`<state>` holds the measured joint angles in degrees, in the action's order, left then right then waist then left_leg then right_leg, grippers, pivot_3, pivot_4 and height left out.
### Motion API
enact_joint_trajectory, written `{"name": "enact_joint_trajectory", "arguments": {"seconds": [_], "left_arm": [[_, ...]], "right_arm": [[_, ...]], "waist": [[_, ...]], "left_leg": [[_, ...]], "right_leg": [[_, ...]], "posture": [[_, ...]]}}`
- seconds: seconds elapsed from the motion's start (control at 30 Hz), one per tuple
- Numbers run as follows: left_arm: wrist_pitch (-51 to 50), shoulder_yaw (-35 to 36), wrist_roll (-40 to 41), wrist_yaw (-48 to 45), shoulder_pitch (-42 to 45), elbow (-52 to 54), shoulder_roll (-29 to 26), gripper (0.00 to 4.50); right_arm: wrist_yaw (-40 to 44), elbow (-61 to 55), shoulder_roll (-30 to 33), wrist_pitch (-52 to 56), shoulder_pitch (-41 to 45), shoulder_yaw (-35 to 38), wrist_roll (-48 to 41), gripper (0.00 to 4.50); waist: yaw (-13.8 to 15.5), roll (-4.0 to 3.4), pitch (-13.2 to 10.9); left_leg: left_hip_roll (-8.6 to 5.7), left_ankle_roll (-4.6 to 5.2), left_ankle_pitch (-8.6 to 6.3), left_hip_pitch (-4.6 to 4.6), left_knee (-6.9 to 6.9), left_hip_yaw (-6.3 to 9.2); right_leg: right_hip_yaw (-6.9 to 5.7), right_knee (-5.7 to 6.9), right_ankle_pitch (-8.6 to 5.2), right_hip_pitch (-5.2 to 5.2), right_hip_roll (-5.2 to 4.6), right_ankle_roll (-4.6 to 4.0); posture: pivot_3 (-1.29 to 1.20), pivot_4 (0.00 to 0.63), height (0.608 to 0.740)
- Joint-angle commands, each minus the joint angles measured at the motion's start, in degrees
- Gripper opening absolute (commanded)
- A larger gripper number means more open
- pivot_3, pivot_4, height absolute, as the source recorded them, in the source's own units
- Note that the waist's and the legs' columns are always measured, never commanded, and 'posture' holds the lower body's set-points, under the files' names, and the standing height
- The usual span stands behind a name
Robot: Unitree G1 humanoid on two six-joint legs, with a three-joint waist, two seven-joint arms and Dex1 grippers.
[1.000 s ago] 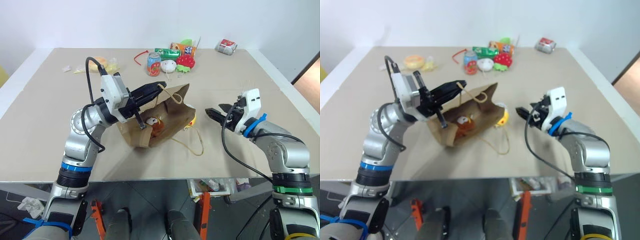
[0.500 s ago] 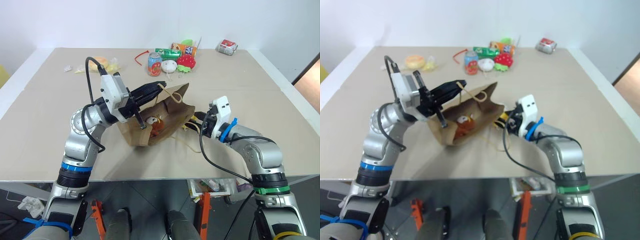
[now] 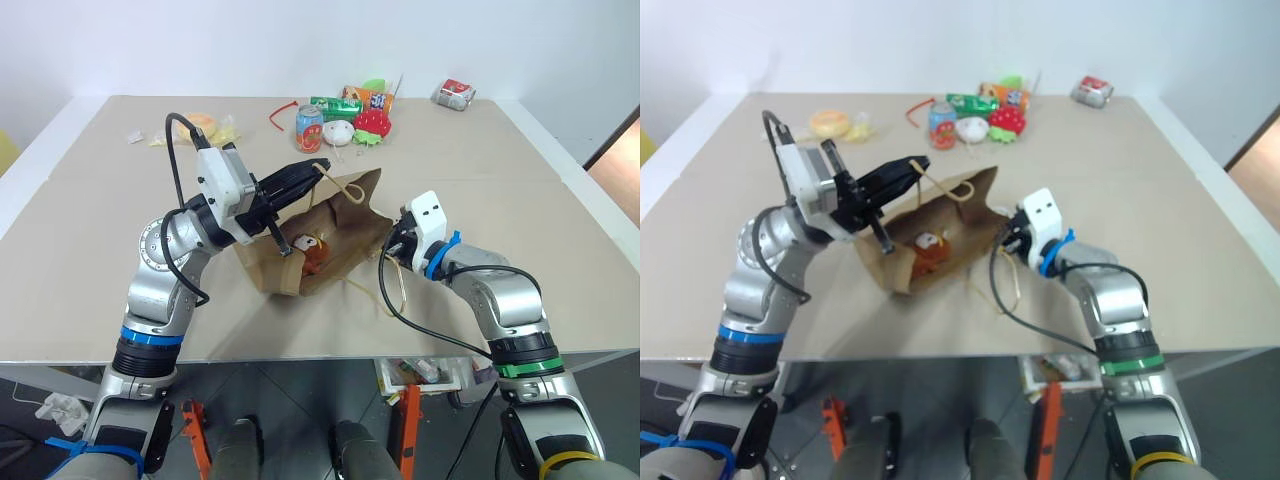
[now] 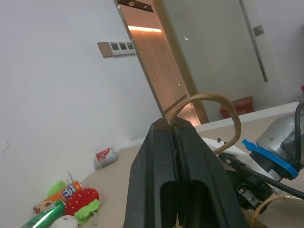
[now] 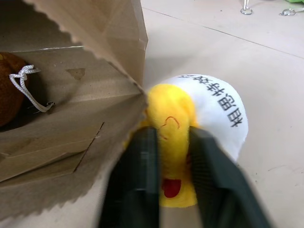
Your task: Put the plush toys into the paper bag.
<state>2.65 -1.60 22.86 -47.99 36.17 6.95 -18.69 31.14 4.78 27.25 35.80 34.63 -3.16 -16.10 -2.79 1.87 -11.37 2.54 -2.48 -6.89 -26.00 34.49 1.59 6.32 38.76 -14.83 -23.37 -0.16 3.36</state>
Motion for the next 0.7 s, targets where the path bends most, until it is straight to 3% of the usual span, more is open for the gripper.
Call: {"name": "enact_joint_trajectory", "arguments": {"seconds": [0.03, 0.37, 0.5, 0.7], "left_arm": [[1.02, 0.89, 0.24, 0.38, 0.35, 2.04, -0.39, 0.0], [1.41, 0.5, 0.48, -0.21, 1.03, 0.92, 0.1, 0.0], [1.52, 0.42, 0.47, -0.29, 1.12, 0.64, 0.28, 0.0], [1.42, 0.46, 0.54, -0.25, 0.95, 0.86, 0.24, 0.0]], "right_arm": [[0.51, -2.39, 1.84, 0.26, 0.55, 1.95, 0.38, 0.06], [-1.38, -0.2, 7.57, 0.8, 5.13, 20.94, -7.36, 0.06], [4.72, -10.98, 7.36, 3.68, 2.76, 25.16, -17.88, 0.06], [16.72, -27.12, 11.63, 6.16, -7.56, 27.21, -30.01, 0.06]], "waist": [[0.0, 0.0, 0.0], [0.07, 0.0, 0.0], [-0.16, -0.01, -0.01], [0.01, -0.07, -0.03]], "left_leg": [[0.0, 0.0, 0.0, 0.0, 0.0, 0.0], [-0.02, 0.0, 0.0, -0.02, -0.01, -0.01], [0.0, 0.0, 0.0, 0.0, -0.03, -0.01], [0.01, 0.0, 0.0, 0.0, -0.07, 0.04]], "right_leg": [[0.0, 0.0, 0.0, 0.0, 0.0, 0.0], [0.01, -0.02, -0.01, 0.0, -0.02, 0.01], [0.01, -0.02, -0.01, 0.0, 0.0, 0.0], [-0.02, -0.01, -0.06, 0.03, 0.02, 0.01]], "posture": [[0.0, 0.15, 0.74], [0.0, 0.15, 0.74], [0.0, 0.15, 0.74], [0.0, 0.15, 0.74]]}}
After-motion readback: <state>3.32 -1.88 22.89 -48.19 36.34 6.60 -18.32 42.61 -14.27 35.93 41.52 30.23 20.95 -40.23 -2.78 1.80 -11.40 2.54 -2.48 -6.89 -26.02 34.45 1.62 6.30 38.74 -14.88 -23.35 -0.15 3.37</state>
